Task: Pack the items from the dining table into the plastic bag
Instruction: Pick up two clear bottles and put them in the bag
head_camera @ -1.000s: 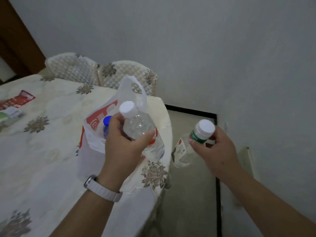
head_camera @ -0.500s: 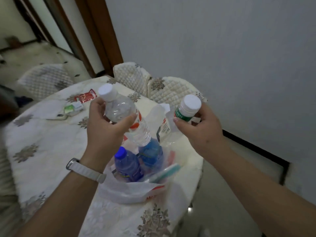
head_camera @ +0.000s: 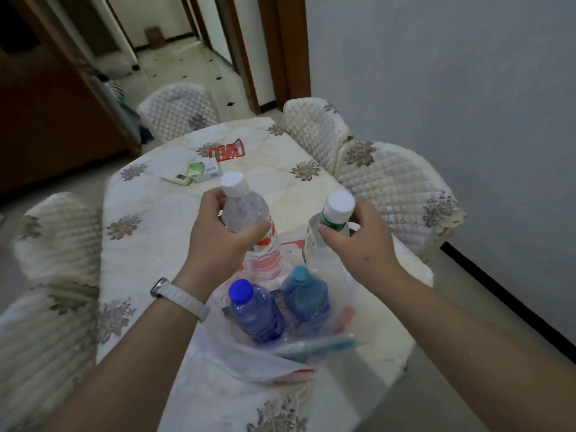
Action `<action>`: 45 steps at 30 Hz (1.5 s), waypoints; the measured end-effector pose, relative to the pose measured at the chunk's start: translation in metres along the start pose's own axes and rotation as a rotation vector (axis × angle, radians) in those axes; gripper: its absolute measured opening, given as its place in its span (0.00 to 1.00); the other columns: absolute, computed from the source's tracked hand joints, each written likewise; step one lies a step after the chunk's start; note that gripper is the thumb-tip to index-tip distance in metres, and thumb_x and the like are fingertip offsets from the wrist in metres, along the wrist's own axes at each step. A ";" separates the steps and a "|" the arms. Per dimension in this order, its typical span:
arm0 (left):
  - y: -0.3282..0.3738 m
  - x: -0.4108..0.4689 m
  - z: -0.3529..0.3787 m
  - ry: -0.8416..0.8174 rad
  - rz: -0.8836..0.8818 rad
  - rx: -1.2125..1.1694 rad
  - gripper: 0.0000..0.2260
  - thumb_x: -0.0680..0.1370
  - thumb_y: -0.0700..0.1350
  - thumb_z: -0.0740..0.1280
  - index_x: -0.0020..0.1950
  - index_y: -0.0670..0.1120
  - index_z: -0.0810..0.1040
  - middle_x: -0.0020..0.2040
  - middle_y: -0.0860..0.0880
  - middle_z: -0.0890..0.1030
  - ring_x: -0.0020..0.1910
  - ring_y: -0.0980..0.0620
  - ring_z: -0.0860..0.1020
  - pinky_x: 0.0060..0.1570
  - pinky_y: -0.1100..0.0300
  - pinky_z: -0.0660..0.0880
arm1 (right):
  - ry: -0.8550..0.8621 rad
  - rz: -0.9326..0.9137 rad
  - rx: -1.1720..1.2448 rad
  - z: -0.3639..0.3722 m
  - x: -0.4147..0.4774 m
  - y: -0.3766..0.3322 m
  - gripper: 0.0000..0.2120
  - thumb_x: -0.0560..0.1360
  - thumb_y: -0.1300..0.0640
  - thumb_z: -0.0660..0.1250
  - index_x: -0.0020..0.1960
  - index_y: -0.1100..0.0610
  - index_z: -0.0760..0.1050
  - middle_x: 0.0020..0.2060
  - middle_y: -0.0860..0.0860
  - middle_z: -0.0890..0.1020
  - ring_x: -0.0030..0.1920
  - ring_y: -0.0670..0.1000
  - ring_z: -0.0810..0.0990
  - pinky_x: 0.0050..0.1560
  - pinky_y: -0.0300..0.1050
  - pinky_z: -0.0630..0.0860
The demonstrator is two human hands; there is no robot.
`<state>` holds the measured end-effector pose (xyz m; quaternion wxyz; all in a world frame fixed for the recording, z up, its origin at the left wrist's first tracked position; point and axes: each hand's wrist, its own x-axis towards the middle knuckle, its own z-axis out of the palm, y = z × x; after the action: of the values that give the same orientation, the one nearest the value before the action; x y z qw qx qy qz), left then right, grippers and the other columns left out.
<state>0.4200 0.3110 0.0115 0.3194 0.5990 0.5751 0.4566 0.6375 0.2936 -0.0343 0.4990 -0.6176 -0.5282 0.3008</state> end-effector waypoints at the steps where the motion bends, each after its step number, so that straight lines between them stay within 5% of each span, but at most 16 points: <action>1: -0.005 0.004 0.001 -0.017 -0.008 0.021 0.31 0.67 0.44 0.80 0.64 0.55 0.68 0.57 0.61 0.76 0.54 0.63 0.77 0.48 0.65 0.78 | -0.013 0.006 -0.022 0.006 0.004 0.004 0.16 0.69 0.48 0.75 0.51 0.43 0.71 0.50 0.45 0.79 0.51 0.46 0.77 0.51 0.50 0.77; 5: -0.030 0.021 0.003 -0.114 -0.069 0.038 0.30 0.67 0.44 0.80 0.62 0.56 0.67 0.55 0.62 0.74 0.52 0.63 0.76 0.36 0.74 0.74 | -0.056 0.024 -0.115 0.028 0.020 0.015 0.15 0.68 0.47 0.74 0.51 0.44 0.72 0.50 0.46 0.78 0.51 0.47 0.76 0.51 0.53 0.77; 13: -0.089 0.045 0.005 -0.216 -0.061 0.065 0.28 0.66 0.46 0.80 0.56 0.63 0.68 0.54 0.60 0.78 0.50 0.63 0.79 0.45 0.70 0.74 | -0.147 0.094 -0.254 0.064 0.038 0.041 0.18 0.68 0.47 0.75 0.54 0.47 0.73 0.52 0.46 0.79 0.51 0.47 0.77 0.51 0.47 0.76; 23: -0.150 0.050 -0.004 -0.137 -0.087 0.133 0.29 0.67 0.53 0.79 0.60 0.61 0.67 0.56 0.54 0.78 0.53 0.53 0.79 0.54 0.49 0.79 | -0.281 0.050 -0.236 0.109 0.053 0.054 0.21 0.68 0.51 0.77 0.58 0.47 0.74 0.52 0.43 0.77 0.53 0.45 0.76 0.54 0.43 0.74; 37: -0.187 0.039 0.000 -0.163 -0.206 0.126 0.29 0.66 0.54 0.79 0.59 0.59 0.66 0.56 0.56 0.76 0.52 0.57 0.79 0.45 0.63 0.77 | -0.462 0.023 -0.317 0.150 0.072 0.070 0.20 0.69 0.50 0.76 0.57 0.49 0.74 0.51 0.44 0.76 0.51 0.43 0.74 0.50 0.36 0.68; 45: -0.181 0.033 -0.008 -0.127 -0.223 0.202 0.30 0.68 0.50 0.79 0.62 0.59 0.66 0.54 0.66 0.74 0.52 0.66 0.76 0.47 0.69 0.73 | -0.576 0.003 -0.392 0.141 0.077 0.068 0.23 0.71 0.49 0.73 0.63 0.53 0.73 0.57 0.48 0.78 0.56 0.47 0.75 0.53 0.41 0.69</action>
<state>0.3380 0.3668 -0.1434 0.3419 0.5881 0.6596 0.3196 0.5551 0.4129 -0.1313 0.2010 -0.5922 -0.6943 0.3562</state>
